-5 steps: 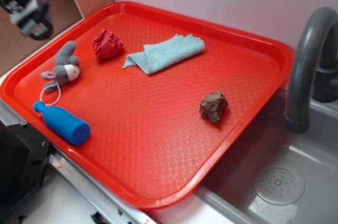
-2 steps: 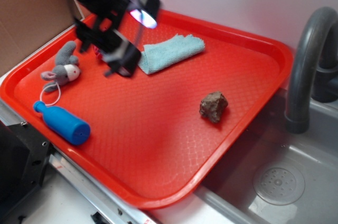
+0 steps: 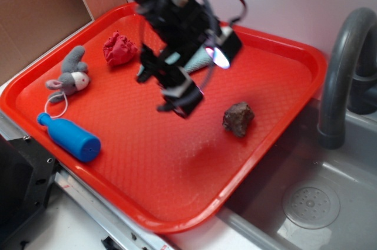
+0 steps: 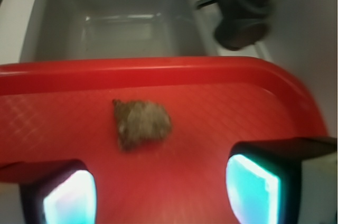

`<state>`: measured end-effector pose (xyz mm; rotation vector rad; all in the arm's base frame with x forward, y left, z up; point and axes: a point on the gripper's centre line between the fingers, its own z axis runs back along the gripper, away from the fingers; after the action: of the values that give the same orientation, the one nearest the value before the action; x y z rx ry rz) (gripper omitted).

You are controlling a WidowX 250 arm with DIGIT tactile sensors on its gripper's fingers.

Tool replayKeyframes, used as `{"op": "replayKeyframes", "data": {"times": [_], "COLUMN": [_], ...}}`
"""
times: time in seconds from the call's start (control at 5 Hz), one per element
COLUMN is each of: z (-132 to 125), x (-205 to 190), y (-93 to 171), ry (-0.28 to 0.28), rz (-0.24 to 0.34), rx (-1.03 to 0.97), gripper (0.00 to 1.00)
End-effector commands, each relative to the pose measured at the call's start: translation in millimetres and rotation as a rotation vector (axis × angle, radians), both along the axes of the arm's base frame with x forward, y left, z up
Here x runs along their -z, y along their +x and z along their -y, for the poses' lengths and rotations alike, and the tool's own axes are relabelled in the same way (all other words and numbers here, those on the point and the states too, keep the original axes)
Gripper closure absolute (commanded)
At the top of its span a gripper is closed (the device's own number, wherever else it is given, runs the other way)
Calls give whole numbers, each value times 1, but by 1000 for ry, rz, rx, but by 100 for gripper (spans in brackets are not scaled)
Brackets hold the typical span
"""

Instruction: Grab the rock.

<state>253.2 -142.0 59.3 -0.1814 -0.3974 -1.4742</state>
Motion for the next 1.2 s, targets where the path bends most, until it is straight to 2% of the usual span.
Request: {"op": "replayKeyframes", "data": {"times": [0.0, 0.2, 0.4, 0.8, 1.0], "z": [40, 42, 44, 36, 11], "x": [10, 17, 22, 16, -29], "y": [-5, -4, -4, -5, -10], "ry": [44, 101, 110, 144, 157], "rz": [-19, -36, -48, -48, -75], "rx": [99, 68, 100, 23, -227], "gripper": [0, 0, 100, 100, 100]}}
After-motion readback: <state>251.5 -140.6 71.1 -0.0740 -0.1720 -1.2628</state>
